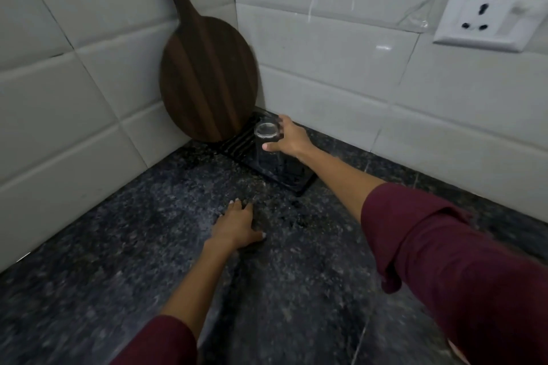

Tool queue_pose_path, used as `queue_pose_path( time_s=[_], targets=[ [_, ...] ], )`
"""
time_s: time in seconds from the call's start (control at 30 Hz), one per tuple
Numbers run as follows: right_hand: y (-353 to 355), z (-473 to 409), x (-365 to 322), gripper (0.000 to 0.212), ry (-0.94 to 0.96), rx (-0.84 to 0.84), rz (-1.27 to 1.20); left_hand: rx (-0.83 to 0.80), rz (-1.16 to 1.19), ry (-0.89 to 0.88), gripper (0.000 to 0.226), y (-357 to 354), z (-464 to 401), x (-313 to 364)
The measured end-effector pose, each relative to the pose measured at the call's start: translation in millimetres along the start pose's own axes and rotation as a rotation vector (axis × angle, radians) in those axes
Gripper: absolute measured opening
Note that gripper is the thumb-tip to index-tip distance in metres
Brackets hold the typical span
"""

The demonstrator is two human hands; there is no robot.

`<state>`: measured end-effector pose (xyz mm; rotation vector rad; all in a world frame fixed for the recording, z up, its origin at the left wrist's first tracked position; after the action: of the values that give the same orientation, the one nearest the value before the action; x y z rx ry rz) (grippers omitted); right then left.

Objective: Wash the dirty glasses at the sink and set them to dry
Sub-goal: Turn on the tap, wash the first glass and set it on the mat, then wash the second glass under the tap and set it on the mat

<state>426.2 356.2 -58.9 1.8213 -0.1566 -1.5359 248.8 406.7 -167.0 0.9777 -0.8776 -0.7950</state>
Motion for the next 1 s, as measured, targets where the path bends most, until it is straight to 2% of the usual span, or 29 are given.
queue_pose_path(
  time_s=[0.1, 0.2, 0.27, 0.37, 0.47, 0.57, 0.67, 0.7, 0.77, 0.87, 0.93, 1.0],
  targets=[
    [39, 29, -7, 0.091, 0.001, 0.010, -0.057, 0.091, 0.092, -0.070, 0.089, 21, 13, 38],
    [104, 78, -5, 0.078, -0.011, 0.058, -0.127, 0.189, 0.248, -0.274, 0.081, 43, 45, 114],
    [155, 121, 6, 0.068, -0.016, 0.110, -0.174, 0.189, 0.358, -0.411, 0.078, 45, 77, 169],
    [235, 198, 46, 0.053, -0.062, 0.236, -0.221, 0.089, 0.493, -0.592, 0.077, 23, 124, 238],
    [296, 282, 95, 0.037, -0.141, 0.377, -0.285, -0.088, 0.554, -0.691, 0.088, -20, 157, 281],
    [326, 358, 144, 0.030, -0.254, 0.482, -0.387, -0.232, 0.677, -0.681, 0.105, -60, 179, 303],
    [333, 413, 185, 0.029, -0.341, 0.520, -0.441, -0.154, 0.873, -0.545, 0.123, -83, 181, 311],
    [334, 427, 198, 0.030, -0.366, 0.526, -0.444, -0.103, 0.905, -0.488, 0.122, -86, 180, 311],
    [339, 448, 220, 0.032, -0.400, 0.541, -0.450, 0.045, 0.907, -0.417, 0.105, -80, 183, 313],
    [357, 469, 243, 0.031, -0.414, 0.564, -0.452, 0.254, 0.675, -0.438, 0.082, -58, 199, 330],
    [375, 479, 255, 0.030, -0.421, 0.601, -0.440, 0.261, 0.560, -0.514, 0.082, -50, 215, 352],
    [394, 484, 266, 0.029, -0.422, 0.631, -0.415, 0.243, 0.580, -0.560, 0.086, -44, 232, 374]
  ],
)
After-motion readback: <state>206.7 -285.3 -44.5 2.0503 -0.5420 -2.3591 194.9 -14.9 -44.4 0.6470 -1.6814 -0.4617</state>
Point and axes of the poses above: each hand's wrist, its own z-axis away from the middle knuckle, its own y-axis out of the back of the hand, x = y × z, the point moved 9 cm from there along -z, towards the middle knuckle, and after that the axes turned 11 degrees about x, right-handed, at the moved point
